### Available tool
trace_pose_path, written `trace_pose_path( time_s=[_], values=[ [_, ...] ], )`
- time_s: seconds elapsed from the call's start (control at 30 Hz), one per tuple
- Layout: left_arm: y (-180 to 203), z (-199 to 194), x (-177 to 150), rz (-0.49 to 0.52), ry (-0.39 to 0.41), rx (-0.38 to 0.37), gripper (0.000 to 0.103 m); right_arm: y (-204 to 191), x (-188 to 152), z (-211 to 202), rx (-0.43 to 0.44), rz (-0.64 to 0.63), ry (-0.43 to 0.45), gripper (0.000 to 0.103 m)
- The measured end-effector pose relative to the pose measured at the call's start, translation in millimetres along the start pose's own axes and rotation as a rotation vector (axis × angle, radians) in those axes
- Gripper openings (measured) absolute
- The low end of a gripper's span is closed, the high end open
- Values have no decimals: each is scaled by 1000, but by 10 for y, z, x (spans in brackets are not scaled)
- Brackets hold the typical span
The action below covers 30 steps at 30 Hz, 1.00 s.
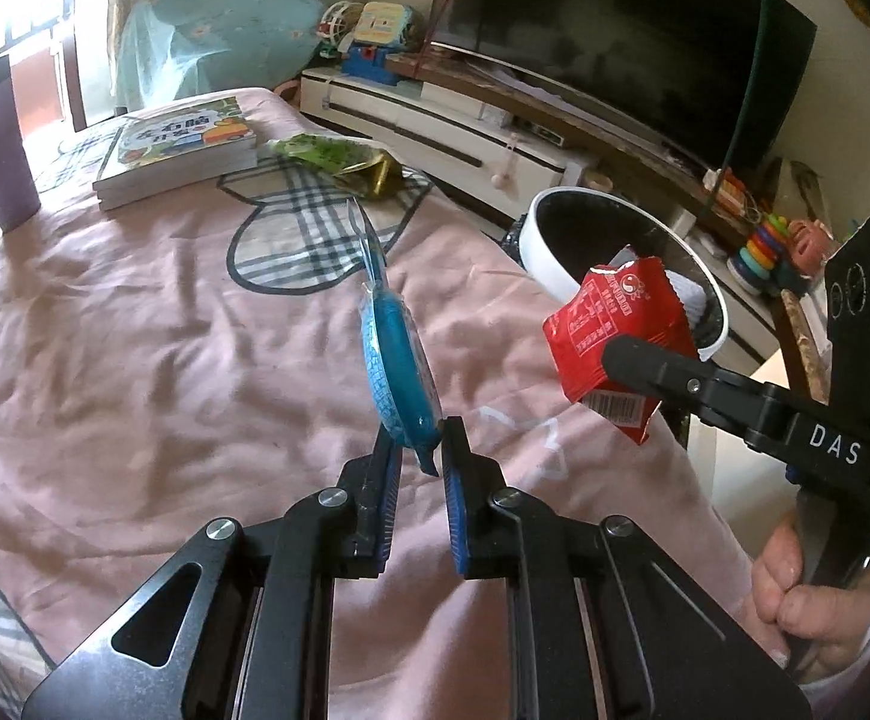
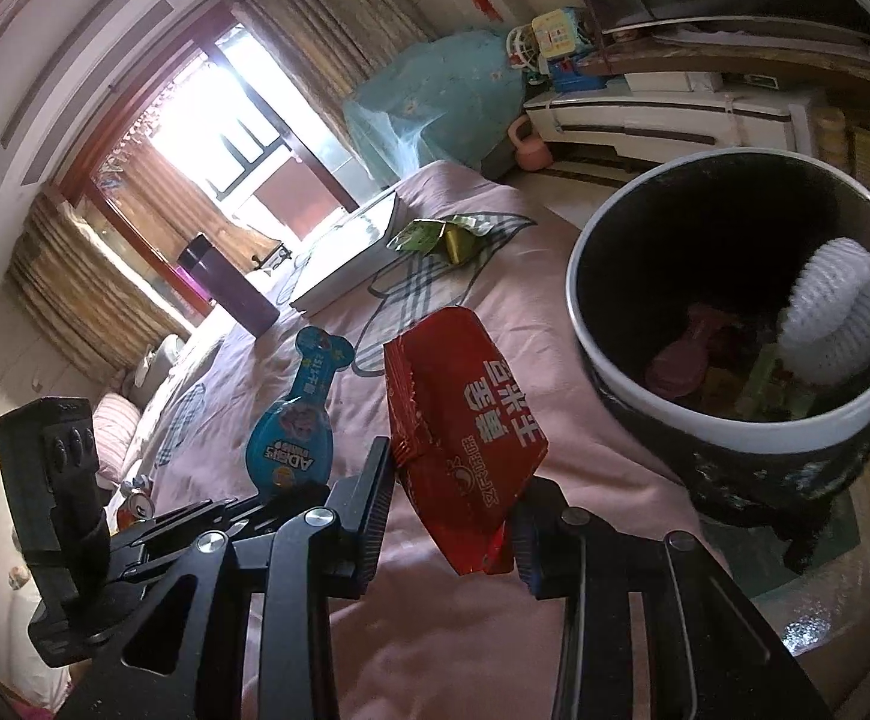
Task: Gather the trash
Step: 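Carry the blue candy and red bag over the bin with both tools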
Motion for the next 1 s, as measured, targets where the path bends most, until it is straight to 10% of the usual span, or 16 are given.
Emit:
trace_pose_path(
  time_s=[1.0],
  values=[
    [756, 260, 359, 165, -24, -43, 13, 441, 236, -337, -50, 68, 85, 35]
  ],
)
Point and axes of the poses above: each gripper's, at about its wrist camera, not at the fingertips, and z roughly the way its jaws point, y to its right, x to its top, the point moved 8 cm from there along z, roughly the way its jaws point, and after that the axes turned 14 degrees about -x, right-handed, at the moved point
